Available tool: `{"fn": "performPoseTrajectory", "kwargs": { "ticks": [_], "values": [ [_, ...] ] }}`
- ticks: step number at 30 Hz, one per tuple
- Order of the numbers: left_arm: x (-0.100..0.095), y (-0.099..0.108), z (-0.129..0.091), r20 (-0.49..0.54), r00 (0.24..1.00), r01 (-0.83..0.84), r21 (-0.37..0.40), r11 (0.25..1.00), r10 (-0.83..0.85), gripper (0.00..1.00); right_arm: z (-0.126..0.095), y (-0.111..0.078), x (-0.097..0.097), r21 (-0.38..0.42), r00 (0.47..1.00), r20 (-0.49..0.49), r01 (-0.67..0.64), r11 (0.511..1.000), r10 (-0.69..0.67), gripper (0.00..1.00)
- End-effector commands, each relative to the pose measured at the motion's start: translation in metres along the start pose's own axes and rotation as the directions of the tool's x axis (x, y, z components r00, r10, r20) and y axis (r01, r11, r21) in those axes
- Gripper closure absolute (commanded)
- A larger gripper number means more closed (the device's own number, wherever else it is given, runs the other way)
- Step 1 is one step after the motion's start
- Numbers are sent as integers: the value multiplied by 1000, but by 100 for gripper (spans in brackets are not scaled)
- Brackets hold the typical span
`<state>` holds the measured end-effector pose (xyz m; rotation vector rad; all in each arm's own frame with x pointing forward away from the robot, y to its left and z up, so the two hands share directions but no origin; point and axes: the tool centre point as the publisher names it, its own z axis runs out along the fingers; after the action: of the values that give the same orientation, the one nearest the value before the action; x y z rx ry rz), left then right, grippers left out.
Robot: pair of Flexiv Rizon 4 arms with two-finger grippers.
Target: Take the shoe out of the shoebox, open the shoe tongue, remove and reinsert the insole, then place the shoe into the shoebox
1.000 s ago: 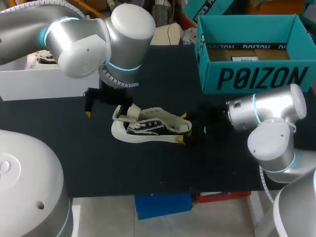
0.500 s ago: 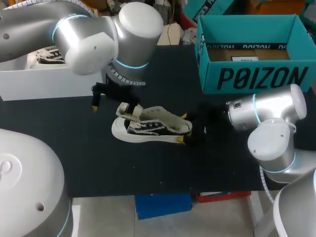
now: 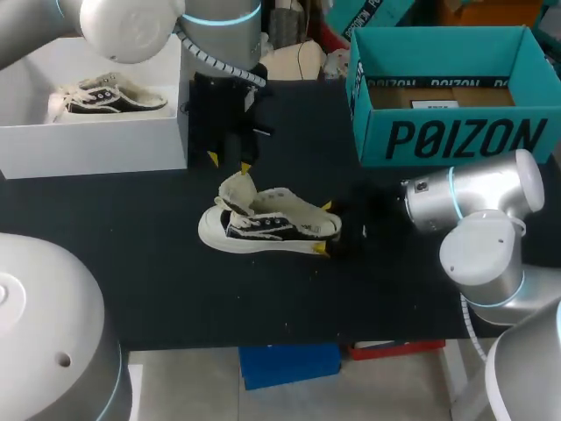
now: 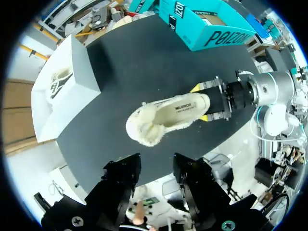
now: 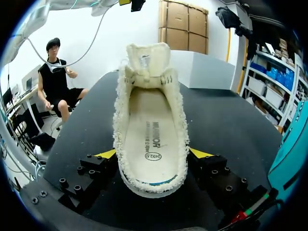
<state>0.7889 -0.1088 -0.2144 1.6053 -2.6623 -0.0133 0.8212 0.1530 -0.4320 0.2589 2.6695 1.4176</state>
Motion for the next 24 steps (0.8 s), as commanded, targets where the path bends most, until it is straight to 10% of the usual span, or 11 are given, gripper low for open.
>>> {"fn": "performPoseTrajectory", "kwargs": {
  "ticks": [1, 12, 24],
  "values": [
    [25, -29, 10, -558, 537, -802, -104, 588, 633, 100, 0, 0, -1, 4, 1000, 1, -2, 1000, 2, 100],
    [37, -32, 14, -678, 257, -951, -52, 305, 688, 100, 0, 0, -1, 4, 1000, 1, -2, 1000, 2, 100],
    [38, -33, 15, -640, 230, -963, -38, 268, 733, 100, 0, 0, -1, 4, 1000, 1, -2, 1000, 2, 100]
  ]
}}
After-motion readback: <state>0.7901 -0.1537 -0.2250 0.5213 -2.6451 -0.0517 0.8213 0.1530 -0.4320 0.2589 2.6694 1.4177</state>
